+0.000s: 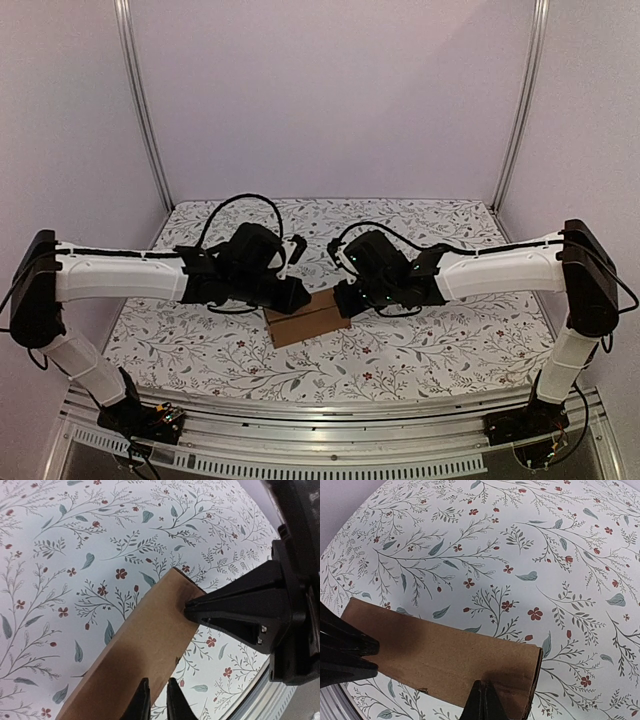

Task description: Fold the paper box

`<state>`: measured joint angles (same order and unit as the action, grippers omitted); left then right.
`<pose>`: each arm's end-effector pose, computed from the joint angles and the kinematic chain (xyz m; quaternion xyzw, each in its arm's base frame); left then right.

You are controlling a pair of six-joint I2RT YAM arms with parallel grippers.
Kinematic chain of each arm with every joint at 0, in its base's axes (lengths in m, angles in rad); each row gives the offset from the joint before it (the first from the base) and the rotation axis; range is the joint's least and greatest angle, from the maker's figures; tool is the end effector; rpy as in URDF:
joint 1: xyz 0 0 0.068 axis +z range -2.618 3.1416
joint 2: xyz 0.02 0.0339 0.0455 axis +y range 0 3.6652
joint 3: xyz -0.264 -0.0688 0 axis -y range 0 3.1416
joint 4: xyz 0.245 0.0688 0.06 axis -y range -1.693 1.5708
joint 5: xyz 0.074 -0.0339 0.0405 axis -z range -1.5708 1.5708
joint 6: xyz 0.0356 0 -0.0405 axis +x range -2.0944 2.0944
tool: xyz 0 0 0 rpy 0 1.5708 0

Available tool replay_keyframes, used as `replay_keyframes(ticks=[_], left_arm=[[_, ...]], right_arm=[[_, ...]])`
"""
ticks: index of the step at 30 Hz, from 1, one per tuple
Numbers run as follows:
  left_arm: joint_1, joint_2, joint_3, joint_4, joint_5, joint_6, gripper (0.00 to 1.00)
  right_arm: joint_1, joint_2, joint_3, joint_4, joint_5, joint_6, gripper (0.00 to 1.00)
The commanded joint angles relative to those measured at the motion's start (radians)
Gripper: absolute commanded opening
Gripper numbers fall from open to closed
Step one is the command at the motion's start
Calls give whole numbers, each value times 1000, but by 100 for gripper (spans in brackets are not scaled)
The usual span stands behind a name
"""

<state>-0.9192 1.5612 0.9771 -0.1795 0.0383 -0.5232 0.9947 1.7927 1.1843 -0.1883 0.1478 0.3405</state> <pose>0.2015 -0.2665 0.2167 0.1882 0.9000 -0.2725 0.2833 0.2167 0.3240 0.2021 -0.2703 0.8835 0.1794 0.3379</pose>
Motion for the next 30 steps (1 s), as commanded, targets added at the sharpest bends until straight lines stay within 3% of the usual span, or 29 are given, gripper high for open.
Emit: replay_keyframes(ticks=[1, 6, 11, 24, 30], left_arm=[[0, -103, 4, -144, -65, -14, 10], [4, -206, -39, -207, -113, -47, 0], [8, -248, -68, -245, -123, -69, 0], [19, -144, -239, -111, -51, -157, 0], [19, -144, -224, -159, -75, -140, 0]], right_arm=[[1, 40, -14, -132, 20, 2, 0], [0, 43, -11, -136, 16, 3, 0], [2, 44, -11, -141, 17, 6, 0], [1, 42, -5, -153, 13, 3, 0], [2, 39, -1, -157, 13, 2, 0]])
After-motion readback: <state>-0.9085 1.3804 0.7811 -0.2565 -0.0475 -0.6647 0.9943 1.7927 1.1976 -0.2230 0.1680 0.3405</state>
